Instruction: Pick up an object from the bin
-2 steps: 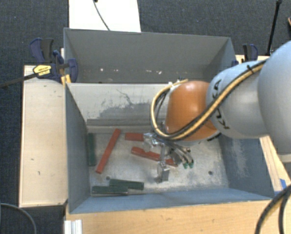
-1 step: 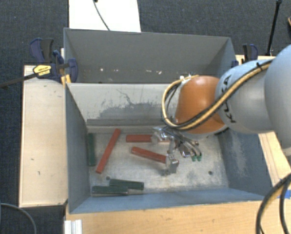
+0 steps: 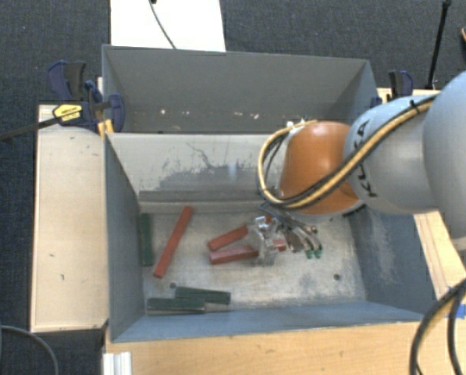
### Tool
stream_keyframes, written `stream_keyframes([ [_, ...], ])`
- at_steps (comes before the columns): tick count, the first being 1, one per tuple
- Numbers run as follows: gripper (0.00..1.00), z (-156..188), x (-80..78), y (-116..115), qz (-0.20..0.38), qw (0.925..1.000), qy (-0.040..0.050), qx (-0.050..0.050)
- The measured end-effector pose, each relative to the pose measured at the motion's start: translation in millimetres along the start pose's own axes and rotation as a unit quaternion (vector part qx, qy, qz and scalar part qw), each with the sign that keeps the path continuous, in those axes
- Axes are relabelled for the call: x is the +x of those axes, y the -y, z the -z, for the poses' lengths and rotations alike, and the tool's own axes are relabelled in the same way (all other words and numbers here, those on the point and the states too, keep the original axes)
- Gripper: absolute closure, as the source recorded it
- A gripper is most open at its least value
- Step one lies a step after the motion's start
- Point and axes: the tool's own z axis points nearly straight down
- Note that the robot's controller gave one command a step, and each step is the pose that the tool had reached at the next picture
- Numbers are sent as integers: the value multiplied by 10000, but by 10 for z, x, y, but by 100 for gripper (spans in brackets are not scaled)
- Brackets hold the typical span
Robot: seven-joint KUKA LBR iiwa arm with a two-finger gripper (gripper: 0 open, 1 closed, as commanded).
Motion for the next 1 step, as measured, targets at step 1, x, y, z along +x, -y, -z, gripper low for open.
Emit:
stream_keyframes([
  [1,100,1475,357,221,-420,9991,21,9],
])
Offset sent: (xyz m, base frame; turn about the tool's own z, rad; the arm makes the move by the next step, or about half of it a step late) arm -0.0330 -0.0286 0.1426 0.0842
